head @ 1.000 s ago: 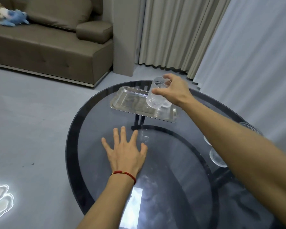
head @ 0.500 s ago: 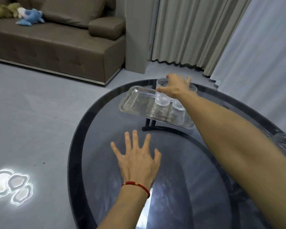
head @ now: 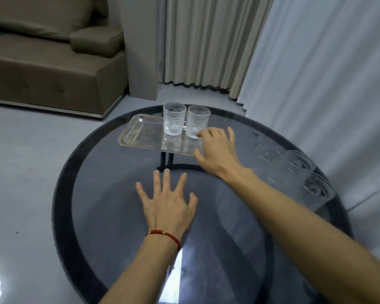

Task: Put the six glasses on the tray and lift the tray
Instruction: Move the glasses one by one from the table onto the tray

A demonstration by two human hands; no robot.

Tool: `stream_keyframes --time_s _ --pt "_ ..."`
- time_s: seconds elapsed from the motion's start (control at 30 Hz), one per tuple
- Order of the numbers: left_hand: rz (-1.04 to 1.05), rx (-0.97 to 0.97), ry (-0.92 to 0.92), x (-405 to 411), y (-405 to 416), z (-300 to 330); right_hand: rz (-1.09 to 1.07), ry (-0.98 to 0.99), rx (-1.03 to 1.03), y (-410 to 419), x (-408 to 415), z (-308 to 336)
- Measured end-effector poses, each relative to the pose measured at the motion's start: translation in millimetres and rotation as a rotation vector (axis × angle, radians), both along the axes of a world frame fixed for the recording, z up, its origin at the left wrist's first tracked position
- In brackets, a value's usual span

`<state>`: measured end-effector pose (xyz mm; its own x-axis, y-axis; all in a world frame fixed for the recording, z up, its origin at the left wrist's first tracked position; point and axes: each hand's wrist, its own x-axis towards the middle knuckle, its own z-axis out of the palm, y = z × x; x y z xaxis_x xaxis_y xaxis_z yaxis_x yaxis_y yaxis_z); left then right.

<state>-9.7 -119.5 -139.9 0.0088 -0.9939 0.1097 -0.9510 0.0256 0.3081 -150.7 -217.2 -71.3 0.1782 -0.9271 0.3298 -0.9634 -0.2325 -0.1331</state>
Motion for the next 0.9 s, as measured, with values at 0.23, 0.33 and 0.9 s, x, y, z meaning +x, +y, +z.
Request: stream_keyframes --time_s 0.23,0.33,0.9 --pt "-0.12 -0.035 -0.099 -6.0 31.5 3.1 -0.366 0.257 0.131 78.5 -101.9 25.2" --pt "-0.123 -0.05 -0.115 0.4 36.7 5.3 -0.441 0.33 0.148 98.2 -116.3 27.8" --pt "0.014 -0.008 -0.048 40.6 21.1 3.1 -0.298 0.018 0.104 125.3 -79.7 6.0"
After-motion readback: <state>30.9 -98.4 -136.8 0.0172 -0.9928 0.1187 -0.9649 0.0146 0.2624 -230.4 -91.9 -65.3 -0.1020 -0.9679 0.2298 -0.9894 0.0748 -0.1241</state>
